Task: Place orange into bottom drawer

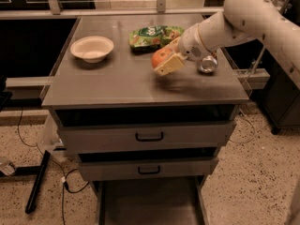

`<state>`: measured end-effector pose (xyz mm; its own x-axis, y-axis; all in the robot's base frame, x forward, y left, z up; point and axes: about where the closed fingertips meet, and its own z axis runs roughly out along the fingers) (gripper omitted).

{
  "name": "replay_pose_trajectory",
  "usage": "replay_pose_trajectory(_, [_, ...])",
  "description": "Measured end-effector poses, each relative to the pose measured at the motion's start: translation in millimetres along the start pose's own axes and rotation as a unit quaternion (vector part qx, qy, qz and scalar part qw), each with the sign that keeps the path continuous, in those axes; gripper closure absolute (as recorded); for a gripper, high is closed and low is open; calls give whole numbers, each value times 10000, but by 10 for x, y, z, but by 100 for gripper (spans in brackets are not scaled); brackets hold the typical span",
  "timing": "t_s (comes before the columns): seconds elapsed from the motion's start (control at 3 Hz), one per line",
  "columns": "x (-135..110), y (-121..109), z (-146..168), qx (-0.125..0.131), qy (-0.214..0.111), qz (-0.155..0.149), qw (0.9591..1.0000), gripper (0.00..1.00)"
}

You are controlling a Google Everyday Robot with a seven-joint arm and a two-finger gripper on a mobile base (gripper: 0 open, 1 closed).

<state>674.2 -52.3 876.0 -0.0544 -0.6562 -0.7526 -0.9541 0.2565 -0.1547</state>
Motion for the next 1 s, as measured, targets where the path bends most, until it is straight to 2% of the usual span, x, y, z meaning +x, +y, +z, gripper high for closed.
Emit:
replay_pose_trajectory(0.33, [145, 276, -349, 90, -232, -107, 9996, 100])
replay_pose_trajectory(0.67, [456, 640, -690, 184, -514, -159, 9984, 100])
replay_pose_trajectory(1.0, [863, 1036, -974, 329, -651, -131, 9973, 100])
